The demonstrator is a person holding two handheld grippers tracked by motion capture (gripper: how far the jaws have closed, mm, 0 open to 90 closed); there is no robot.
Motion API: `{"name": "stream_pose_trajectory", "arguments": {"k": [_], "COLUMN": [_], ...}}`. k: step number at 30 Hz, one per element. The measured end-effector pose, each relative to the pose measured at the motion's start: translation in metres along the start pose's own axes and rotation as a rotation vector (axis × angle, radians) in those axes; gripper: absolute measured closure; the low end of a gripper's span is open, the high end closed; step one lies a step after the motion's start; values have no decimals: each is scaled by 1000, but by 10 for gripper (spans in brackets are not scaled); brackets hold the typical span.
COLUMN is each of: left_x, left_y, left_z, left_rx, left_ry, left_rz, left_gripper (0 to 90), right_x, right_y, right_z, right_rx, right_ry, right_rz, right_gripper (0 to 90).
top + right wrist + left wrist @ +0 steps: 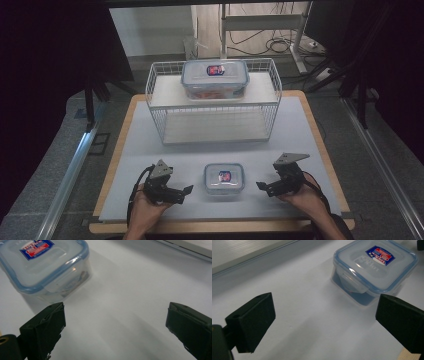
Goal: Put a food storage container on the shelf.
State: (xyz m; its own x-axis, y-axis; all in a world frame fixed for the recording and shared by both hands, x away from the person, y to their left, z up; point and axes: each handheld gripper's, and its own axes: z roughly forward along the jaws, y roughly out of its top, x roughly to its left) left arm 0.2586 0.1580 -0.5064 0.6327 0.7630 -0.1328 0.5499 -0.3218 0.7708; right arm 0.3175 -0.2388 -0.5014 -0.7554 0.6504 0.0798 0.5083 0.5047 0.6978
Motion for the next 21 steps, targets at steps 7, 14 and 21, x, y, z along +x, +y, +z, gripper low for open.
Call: {"name": "stream_pose_trajectory", "arguments": {"k": [7, 14, 21], "left_x": [2, 1, 2], "left_y": [11, 22, 25], "left_z": [16, 36, 54], "left_rx": [24, 52, 94], "left_ry": [-62, -171, -280], "left_rz": [-32, -59, -99], "left_gripper": [86, 140, 141], "right_x": [5, 17, 23], "right_y": [9, 19, 28], "right_z": [-1, 11, 27], "right_rx": [-24, -13, 20], "right_ry": [71, 158, 242], "right_rz": [35, 51, 74], "right_gripper": [185, 206, 185]}}
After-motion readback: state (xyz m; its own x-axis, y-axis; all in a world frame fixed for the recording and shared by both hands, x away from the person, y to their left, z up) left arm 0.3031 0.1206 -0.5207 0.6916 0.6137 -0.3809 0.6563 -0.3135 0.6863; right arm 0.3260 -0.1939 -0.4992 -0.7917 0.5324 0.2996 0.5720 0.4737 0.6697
